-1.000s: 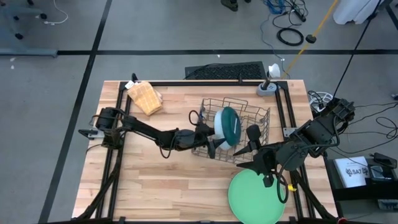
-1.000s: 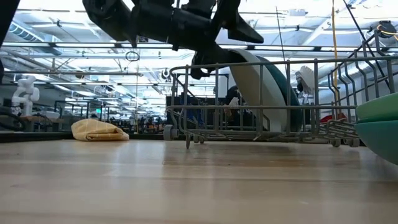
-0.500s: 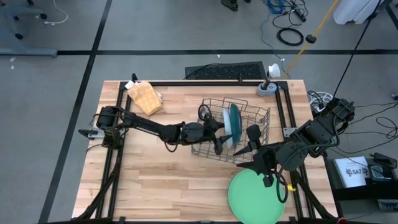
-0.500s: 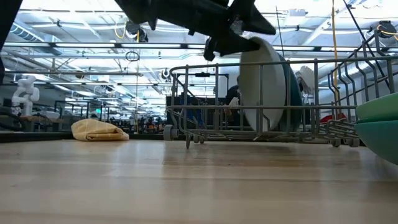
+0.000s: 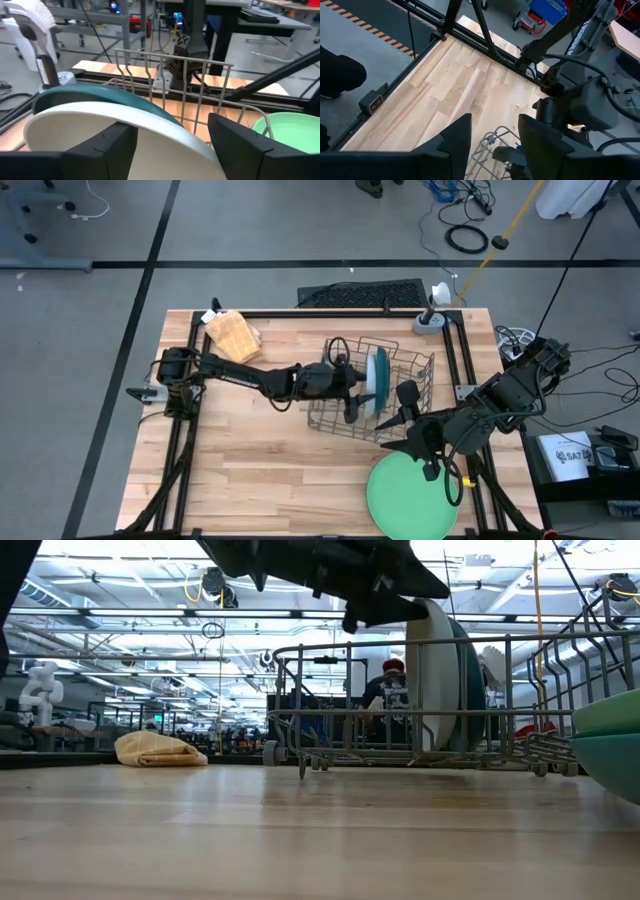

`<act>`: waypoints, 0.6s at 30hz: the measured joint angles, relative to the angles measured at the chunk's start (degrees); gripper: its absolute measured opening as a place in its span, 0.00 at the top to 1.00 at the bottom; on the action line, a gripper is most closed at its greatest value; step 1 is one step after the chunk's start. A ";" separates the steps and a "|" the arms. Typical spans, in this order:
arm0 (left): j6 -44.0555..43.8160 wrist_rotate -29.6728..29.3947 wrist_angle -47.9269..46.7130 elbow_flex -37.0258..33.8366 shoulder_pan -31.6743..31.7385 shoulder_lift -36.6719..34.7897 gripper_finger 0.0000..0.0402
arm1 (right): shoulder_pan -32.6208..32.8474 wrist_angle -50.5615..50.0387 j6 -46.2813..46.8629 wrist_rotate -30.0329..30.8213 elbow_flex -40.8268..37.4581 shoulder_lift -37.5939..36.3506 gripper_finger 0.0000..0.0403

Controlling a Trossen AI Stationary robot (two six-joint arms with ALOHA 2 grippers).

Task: Sort dishes
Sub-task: Put the white plate in the dish rack

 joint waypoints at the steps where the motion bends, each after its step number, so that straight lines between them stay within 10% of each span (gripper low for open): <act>1: 0.12 0.44 -0.01 0.00 0.13 0.00 0.41 | 0.00 0.00 0.00 -0.02 0.00 0.00 0.61; 11: 1.25 7.64 -0.46 0.00 2.14 0.00 0.74 | 0.00 0.00 0.02 0.00 0.00 0.00 0.61; 18: 2.45 17.24 1.00 -0.01 3.28 1.75 0.71 | 0.00 0.00 0.02 0.00 0.00 0.00 0.61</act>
